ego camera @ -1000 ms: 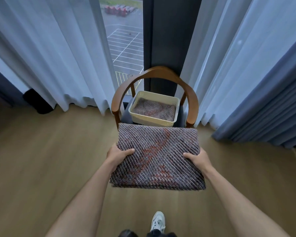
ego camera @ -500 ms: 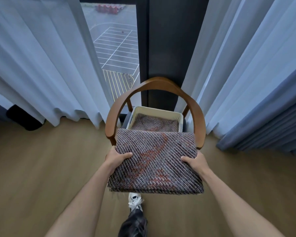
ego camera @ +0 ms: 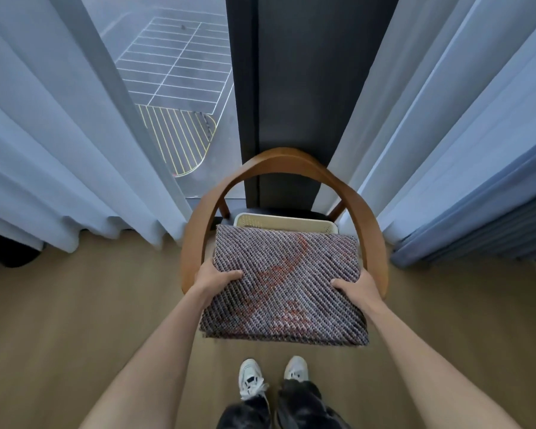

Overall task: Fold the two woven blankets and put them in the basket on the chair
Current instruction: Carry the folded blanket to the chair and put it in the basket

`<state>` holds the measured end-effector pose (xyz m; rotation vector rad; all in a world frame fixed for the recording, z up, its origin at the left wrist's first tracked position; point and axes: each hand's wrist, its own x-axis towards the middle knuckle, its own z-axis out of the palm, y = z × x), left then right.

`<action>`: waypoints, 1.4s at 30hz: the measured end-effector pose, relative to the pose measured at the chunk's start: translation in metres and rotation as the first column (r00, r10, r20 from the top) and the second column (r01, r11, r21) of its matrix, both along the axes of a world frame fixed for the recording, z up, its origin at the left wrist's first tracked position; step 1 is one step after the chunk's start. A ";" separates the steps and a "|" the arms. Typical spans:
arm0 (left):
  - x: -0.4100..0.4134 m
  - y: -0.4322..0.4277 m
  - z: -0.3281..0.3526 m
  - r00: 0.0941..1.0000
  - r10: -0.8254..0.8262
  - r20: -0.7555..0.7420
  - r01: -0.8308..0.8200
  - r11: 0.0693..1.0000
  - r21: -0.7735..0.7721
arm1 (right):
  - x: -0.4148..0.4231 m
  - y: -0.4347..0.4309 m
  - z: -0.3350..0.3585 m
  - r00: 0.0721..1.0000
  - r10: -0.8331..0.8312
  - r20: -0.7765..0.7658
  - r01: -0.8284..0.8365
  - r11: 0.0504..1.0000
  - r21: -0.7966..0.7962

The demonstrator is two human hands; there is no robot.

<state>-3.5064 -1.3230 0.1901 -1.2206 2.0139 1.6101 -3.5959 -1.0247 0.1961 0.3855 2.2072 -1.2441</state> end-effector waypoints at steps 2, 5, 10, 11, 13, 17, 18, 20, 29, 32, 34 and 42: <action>-0.020 -0.002 -0.004 0.999 -0.032 0.018 0.032 0.999 0.005 | -0.015 -0.001 0.000 1.000 -0.015 0.003 0.015 1.000 0.008; -0.051 -0.001 -0.006 0.999 -0.040 0.028 0.039 0.999 0.023 | -0.042 0.001 -0.002 0.999 -0.035 0.007 0.035 0.999 0.019; -0.112 0.004 -0.004 0.999 -0.044 0.020 0.043 0.999 0.029 | -0.099 0.003 -0.004 0.999 -0.047 0.000 0.047 0.999 0.017; -0.125 0.006 -0.004 0.999 -0.045 0.009 0.045 0.999 0.030 | -0.110 0.004 -0.003 0.998 -0.056 -0.004 0.056 0.998 0.017; -0.149 0.012 -0.004 0.998 -0.070 -0.007 0.070 0.997 0.019 | -0.128 0.007 0.002 0.997 -0.072 -0.011 0.073 0.997 0.024; -0.184 0.031 -0.004 0.996 -0.089 -0.029 0.089 0.996 0.014 | -0.159 0.018 0.014 0.997 -0.066 -0.031 0.068 0.996 0.066; -0.193 0.034 -0.004 0.995 -0.097 -0.032 0.098 0.995 0.008 | -0.166 0.020 0.016 0.997 -0.072 -0.035 0.075 0.994 0.079; -0.208 0.039 -0.007 0.992 -0.122 -0.034 0.121 0.993 -0.010 | -0.177 0.023 0.017 0.995 -0.089 -0.041 0.092 0.991 0.094; -0.219 0.037 -0.043 0.988 -0.147 0.039 0.145 0.988 0.051 | -0.181 0.018 -0.008 0.984 -0.178 0.000 0.176 0.973 0.150; -0.208 0.028 -0.067 0.986 -0.147 0.075 0.140 0.986 0.087 | -0.173 0.007 -0.032 0.980 -0.198 0.033 0.192 0.971 0.141; -0.197 0.017 -0.084 0.984 -0.141 0.107 0.131 0.987 0.093 | -0.167 -0.003 -0.055 0.977 -0.201 0.065 0.193 0.975 0.112; -0.160 -0.036 -0.145 0.970 -0.118 0.211 0.129 0.991 -0.041 | -0.146 -0.043 -0.147 0.982 -0.083 0.170 0.056 0.986 0.156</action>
